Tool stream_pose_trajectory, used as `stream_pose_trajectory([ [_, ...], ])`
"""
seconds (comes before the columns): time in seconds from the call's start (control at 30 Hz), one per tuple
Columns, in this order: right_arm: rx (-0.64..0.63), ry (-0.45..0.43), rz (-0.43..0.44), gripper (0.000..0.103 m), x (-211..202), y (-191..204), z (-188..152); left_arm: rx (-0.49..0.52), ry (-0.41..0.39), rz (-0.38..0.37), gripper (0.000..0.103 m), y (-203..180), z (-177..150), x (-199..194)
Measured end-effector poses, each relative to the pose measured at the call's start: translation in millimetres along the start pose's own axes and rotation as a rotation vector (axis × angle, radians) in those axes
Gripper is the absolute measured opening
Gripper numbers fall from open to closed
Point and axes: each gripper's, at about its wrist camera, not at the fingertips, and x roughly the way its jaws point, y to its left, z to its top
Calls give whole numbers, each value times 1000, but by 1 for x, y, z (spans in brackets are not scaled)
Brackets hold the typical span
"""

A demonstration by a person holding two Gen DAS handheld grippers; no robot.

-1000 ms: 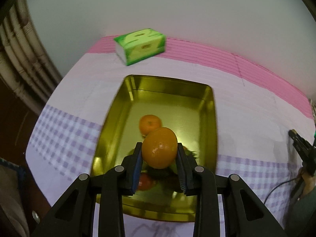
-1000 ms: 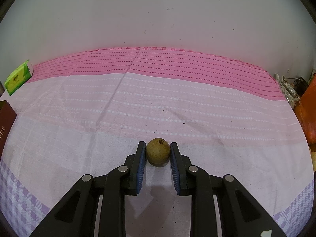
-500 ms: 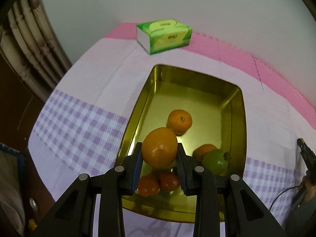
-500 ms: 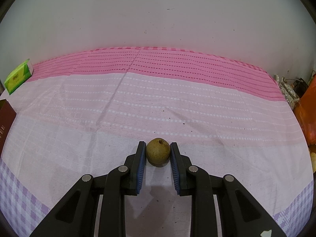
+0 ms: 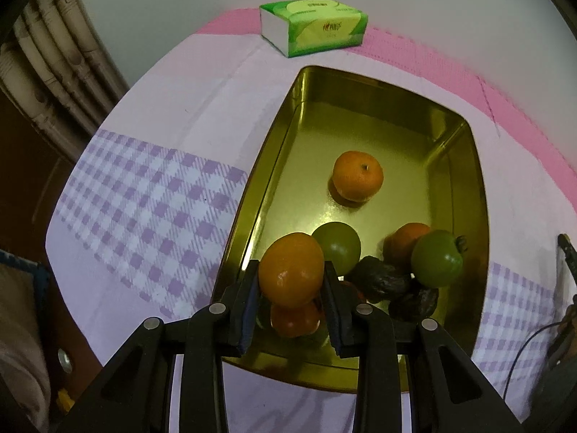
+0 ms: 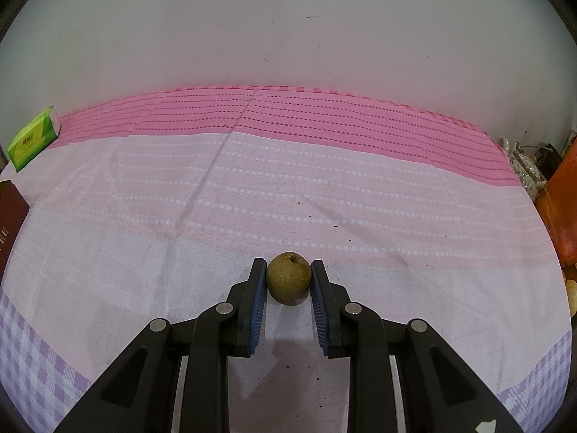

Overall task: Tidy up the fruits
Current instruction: 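Carry the orange into the tin tray and open the left tool, then carry the brown kiwi into the tin tray and open the right tool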

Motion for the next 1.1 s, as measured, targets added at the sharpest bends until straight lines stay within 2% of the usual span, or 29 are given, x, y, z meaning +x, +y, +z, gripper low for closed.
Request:
stream_pose_trajectory([
  [0.3, -16, -2, -15, 23, -1, 3, -1, 17, 25, 21, 36, 2, -2, 9],
  [0.43, -35, 6, -26, 23, -2, 8, 1, 23, 24, 9, 42, 2, -2, 8],
  [0.57, -43, 13, -34, 22, -5, 11, 2, 38, 16, 12, 44, 0, -3, 6],
  [0.7, -50, 5, -24, 22, -16, 16, 2, 49, -1, -2, 53, -2, -5, 1],
  [0.73, -57, 0, -16, 22, -21, 20, 2, 52, -7, 1, 57, -3, -5, -2],
  [0.93, -94, -31, 74, 23, -53, 53, -1, 75, -60, -17, 60, -2, -13, -21],
  [1.1, -148, -44, 231, 23, -85, 102, -11, 92, -113, -9, 61, 3, -22, -39],
])
